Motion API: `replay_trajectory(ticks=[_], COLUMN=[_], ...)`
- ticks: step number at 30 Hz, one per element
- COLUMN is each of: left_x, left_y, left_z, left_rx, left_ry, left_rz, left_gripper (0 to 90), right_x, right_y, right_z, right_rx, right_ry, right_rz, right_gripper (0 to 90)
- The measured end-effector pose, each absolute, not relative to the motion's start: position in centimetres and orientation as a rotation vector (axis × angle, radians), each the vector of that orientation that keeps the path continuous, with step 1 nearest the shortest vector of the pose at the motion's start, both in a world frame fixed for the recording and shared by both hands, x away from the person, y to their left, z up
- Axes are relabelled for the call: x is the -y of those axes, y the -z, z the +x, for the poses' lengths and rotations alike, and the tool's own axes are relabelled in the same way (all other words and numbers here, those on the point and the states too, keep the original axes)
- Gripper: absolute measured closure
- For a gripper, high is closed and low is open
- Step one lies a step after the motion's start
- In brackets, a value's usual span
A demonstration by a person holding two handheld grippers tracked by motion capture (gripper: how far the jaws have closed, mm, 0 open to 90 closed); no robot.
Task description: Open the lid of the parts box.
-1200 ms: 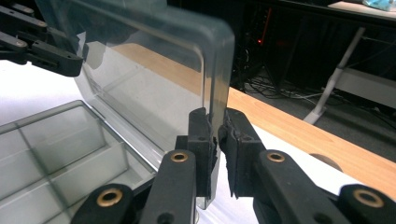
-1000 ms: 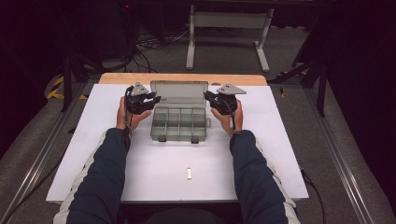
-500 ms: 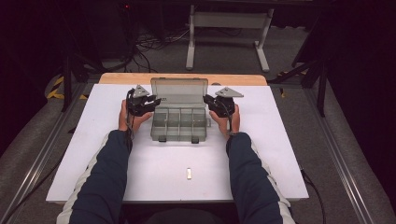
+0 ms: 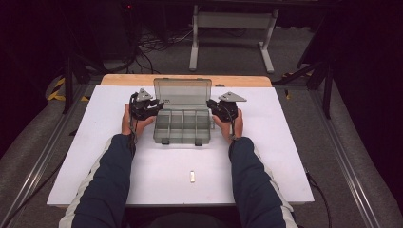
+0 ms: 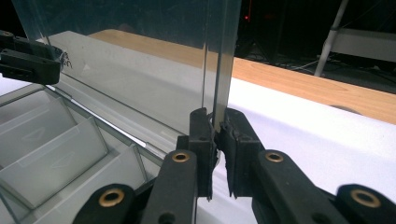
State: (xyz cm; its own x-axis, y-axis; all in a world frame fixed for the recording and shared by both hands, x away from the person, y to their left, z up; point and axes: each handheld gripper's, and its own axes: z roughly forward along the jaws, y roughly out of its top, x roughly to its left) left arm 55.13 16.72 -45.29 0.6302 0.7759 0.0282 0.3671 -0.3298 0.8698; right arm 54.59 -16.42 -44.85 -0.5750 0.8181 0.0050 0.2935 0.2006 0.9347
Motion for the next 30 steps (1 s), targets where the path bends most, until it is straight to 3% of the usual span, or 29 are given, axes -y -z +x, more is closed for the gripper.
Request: replay_trajectory(ticks=[21, 30], left_x=[-16.33, -16.16], left_y=[45.53, 45.54], left_z=[55.31, 55.53], left_rx=[-0.926, -0.953], left_ry=[-0.589, -0.603], left_rz=[1.934, 1.937], left_gripper=[65.1, 60.9], right_x=[16.19, 15.73], right_y=[45.47, 45.19], right_z=[54.99, 55.23], right_rx=[-2.032, -2.036], right_ry=[-1.304, -1.239], right_rz=[1.097, 1.133], right_gripper=[82.9, 78.9])
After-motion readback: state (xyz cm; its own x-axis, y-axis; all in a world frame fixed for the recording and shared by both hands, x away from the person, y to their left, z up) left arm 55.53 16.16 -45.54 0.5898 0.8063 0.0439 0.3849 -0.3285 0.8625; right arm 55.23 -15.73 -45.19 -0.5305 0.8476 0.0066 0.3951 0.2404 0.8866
